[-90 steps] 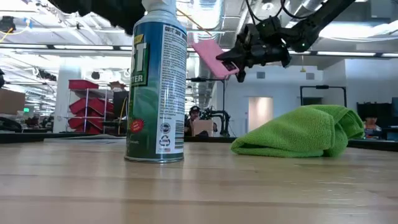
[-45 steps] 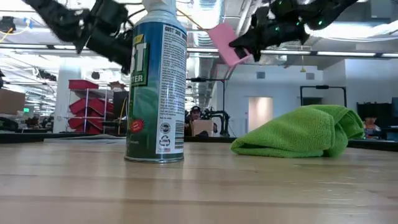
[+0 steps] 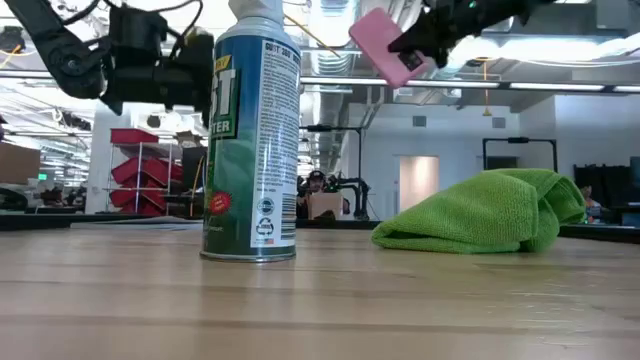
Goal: Apply microfiber cloth
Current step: Spray the back of the black cellphone with the white spray bottle
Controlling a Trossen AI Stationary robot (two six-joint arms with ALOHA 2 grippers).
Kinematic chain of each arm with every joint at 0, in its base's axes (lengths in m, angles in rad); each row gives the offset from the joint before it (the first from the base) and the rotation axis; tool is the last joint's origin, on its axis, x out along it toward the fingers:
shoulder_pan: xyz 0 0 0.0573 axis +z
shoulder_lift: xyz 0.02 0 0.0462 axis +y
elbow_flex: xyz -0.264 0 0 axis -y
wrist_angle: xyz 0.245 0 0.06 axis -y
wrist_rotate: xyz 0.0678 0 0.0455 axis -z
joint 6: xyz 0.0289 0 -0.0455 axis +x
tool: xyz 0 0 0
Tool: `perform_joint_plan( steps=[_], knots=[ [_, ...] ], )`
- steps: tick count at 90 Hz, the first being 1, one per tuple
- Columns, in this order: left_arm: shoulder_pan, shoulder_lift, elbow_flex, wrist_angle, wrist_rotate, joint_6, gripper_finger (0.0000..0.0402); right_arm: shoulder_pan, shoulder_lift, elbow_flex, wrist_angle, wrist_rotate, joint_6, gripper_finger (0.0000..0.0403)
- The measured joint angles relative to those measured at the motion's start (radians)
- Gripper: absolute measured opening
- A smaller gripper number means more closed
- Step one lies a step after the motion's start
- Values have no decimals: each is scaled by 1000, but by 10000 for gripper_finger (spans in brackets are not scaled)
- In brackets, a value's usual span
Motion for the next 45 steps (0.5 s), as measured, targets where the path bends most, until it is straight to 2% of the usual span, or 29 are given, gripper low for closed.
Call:
perform_joint_plan(
  steps=[11,18,28,36,45],
  knots=[
    [-38,-1,18,-21,-35,60,133,41,-60,0,-62,66,12,14],
    [-30,0,19,-114,-90,98,133,76,-85,0,-104,101,35,14],
    [-3,0,19,-250,-98,160,133,146,-105,0,-155,160,61,14],
    [19,8,19,-326,-63,224,133,199,-111,0,-179,197,84,14],
    [32,60,19,-323,42,248,133,256,-113,0,-180,256,102,14]
  ],
)
